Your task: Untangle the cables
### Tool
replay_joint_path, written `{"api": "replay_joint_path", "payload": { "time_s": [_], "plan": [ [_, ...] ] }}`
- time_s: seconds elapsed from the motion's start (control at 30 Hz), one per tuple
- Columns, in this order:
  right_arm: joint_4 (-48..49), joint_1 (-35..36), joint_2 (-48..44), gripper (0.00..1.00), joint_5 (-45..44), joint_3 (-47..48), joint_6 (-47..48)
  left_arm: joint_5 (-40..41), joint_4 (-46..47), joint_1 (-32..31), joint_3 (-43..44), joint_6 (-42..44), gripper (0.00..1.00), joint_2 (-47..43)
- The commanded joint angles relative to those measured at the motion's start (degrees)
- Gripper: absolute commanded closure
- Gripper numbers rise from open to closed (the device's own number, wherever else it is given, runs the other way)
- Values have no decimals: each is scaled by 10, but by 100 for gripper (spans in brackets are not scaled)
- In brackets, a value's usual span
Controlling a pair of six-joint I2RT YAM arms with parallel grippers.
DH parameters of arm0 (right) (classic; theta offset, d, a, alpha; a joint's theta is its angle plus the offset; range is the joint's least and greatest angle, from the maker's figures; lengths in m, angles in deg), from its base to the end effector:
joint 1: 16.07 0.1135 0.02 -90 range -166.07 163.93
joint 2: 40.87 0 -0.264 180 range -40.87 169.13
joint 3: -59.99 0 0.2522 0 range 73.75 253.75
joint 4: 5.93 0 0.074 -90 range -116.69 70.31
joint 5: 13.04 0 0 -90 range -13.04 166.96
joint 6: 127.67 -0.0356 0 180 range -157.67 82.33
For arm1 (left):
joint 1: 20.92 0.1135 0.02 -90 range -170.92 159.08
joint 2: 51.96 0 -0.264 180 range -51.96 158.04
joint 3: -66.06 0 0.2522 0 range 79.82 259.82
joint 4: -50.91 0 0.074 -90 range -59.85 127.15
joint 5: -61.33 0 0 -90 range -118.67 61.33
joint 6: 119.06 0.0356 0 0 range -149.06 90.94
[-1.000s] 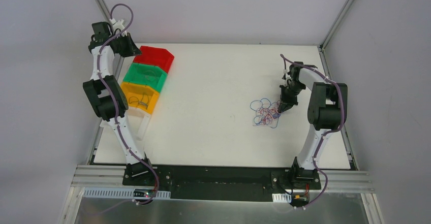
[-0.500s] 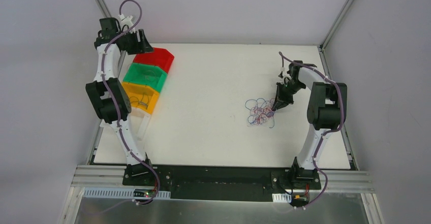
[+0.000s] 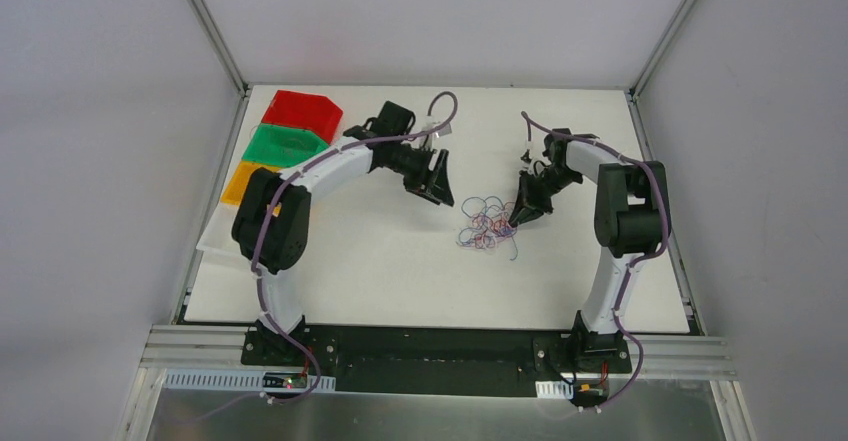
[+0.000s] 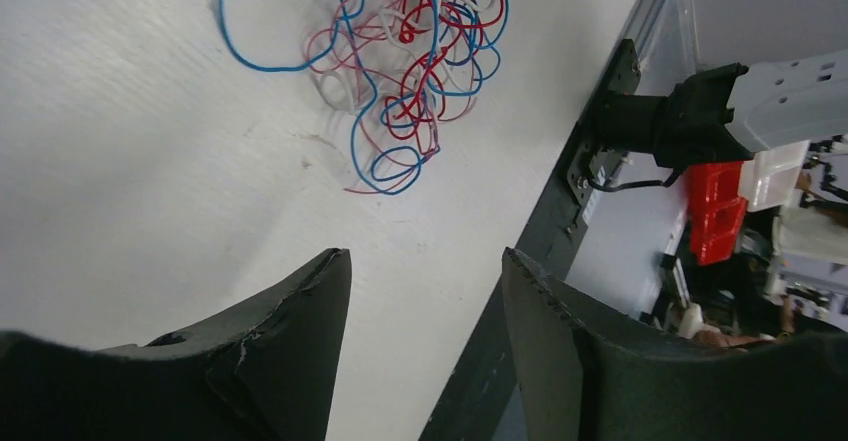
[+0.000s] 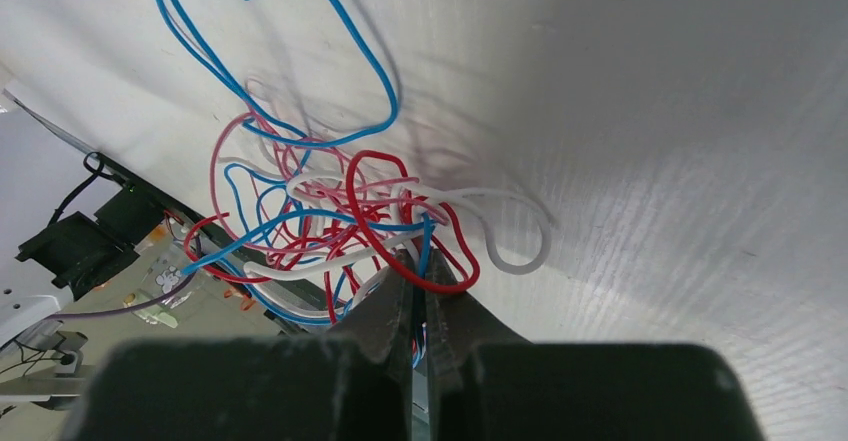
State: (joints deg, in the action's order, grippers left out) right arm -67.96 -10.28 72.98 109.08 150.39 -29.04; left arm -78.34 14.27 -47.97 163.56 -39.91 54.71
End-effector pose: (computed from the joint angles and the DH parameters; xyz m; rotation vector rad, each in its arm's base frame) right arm 0.3625 0.0558 0.1508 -0.4013 2.9063 0.8414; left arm 0.3549 -0.2117 0.2566 0.7699 2.2692 -1.3413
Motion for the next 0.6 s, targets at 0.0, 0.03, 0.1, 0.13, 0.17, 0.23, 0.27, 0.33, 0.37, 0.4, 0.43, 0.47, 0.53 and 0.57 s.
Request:
{"api": "replay_joint_path", "payload": {
  "time_s": [0.0,0.03,0.1,0.13,0.17,0.23,0.27,0.33,0.37,0.4,0.43,0.47,0.53,0.57],
  "plan": [
    [12,8,-25,100,28,-15,-10,-23,110,-30,-9,-89,43,27],
    [15,10,-24,100,28,-17,-11,-21,118,-41,-7,-87,43,35],
    [19,13,-21,100,30,-18,-13,-17,137,-61,-3,-85,45,48],
    [20,14,-19,100,31,-17,-15,-14,149,-68,-1,-84,46,56],
    [21,15,-17,100,33,-16,-16,-13,154,-73,6,-81,48,65],
    [24,17,-14,100,35,-15,-18,-10,156,-84,17,-71,50,82],
    [24,18,-13,100,36,-14,-18,-10,156,-89,19,-62,52,89],
    [25,20,-11,100,34,-12,-20,-16,156,-94,24,-47,58,100],
    [25,20,-11,100,33,-13,-20,-19,154,-96,27,-43,60,107],
    [26,20,-11,100,31,-15,-21,-26,151,-97,31,-39,62,113],
    [27,20,-11,100,29,-17,-22,-31,148,-98,34,-31,63,118],
    [28,20,-11,100,29,-20,-21,-34,145,-99,36,-25,65,121],
    [28,20,-13,100,28,-25,-21,-36,142,-102,35,-13,67,124],
    [29,20,-15,100,27,-28,-22,-37,141,-104,35,-10,67,124]
  ]
}}
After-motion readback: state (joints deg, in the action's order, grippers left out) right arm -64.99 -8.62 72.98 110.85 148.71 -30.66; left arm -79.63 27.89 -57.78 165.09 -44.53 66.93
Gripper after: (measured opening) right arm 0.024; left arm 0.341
